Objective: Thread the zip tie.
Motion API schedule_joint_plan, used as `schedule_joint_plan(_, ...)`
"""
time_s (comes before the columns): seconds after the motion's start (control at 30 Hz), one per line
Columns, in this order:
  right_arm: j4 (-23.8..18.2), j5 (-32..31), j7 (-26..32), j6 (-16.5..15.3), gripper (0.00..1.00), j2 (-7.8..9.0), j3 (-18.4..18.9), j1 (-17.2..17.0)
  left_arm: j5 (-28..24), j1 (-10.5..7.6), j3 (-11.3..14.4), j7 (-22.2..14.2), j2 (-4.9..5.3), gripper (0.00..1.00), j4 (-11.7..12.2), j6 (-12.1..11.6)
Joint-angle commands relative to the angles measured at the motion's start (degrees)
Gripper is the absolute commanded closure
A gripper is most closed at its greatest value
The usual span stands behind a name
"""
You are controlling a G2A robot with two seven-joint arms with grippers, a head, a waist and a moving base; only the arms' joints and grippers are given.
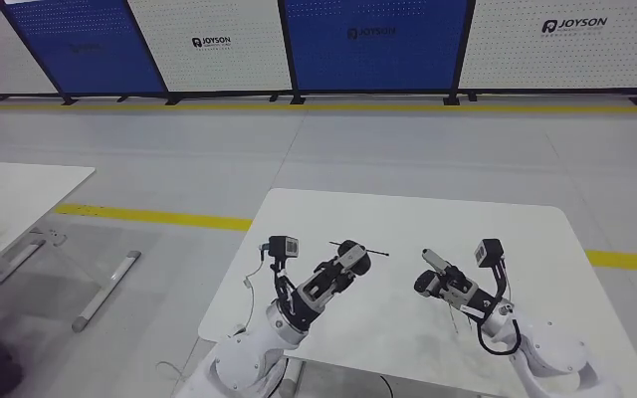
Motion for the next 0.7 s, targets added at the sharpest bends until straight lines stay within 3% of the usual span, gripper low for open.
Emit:
schedule_joint_plan(0.0,0.00,0.00,0.00,0.00,0.00,0.00,0.00,0.00,0.68,-0.60,0.37,0.06,-0.03,1.00,2.33,0.13)
schedule_joint_plan(0.07,0.00,0.00,0.00,0.00,0.00,0.00,0.00,0.00,1.36,-1.58,0.69,0.67,-0.09,1.00,4.63,1.50)
schedule_joint_plan(0.2,0.00,0.00,0.00,0.00,0.00,0.00,0.00,0.00,2.88,-4.04,2.23,4.12,-0.48,1.00,11.48,3.77)
schedule_joint_plan(0.43,0.00,0.00,0.00,0.00,0.00,0.00,0.00,0.00,6.49,-7.13,5.66,6.75,-1.06,1.00,20.70,4.54)
schedule_joint_plan(0.57,0.00,0.00,0.00,0.00,0.00,0.00,0.00,0.00,8.56,-7.83,7.03,7.17,-1.21,1.00,22.90,3.54)
schedule_joint_plan(0.67,0.00,0.00,0.00,0.00,0.00,0.00,0.00,0.00,8.07,-7.80,7.56,8.53,-1.38,1.00,22.69,2.26)
